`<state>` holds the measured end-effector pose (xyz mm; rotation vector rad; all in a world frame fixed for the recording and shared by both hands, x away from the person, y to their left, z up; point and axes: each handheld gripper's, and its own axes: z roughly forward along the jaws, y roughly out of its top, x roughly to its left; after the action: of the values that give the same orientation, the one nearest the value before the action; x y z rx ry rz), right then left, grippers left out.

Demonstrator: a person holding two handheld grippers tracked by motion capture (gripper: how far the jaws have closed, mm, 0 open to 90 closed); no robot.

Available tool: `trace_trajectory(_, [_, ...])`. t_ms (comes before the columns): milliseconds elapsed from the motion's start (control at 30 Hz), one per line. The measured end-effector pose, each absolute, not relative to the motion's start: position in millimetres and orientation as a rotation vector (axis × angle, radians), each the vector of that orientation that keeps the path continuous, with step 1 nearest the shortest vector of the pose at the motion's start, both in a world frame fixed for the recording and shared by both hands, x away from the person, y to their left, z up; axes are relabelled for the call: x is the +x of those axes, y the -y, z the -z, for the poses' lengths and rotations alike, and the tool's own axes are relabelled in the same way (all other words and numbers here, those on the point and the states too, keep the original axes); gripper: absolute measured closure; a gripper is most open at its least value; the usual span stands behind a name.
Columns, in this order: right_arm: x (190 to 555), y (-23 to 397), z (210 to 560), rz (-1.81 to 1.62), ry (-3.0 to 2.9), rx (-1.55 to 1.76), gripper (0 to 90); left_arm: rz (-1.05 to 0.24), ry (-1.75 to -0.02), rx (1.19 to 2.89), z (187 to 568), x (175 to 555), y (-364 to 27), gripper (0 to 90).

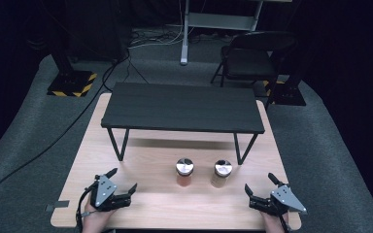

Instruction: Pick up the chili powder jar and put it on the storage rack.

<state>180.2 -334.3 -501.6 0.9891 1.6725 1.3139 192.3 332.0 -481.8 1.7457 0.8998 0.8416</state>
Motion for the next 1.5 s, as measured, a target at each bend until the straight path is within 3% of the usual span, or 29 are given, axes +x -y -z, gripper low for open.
trace_trajectory(433, [184.1, 341.6, 497.2, -1.322, -1.715, 0.991, 2.7, -0.784, -0.958, 1.671, 490.0, 194.9, -341.3, 10.6])
trace_trajectory(1500, [182.8, 343.8, 497.3, -1.335, -1.71, 1.009, 2.7, -0.759, -0.944, 1.694, 487.5, 200.9, -341.2, 9.5])
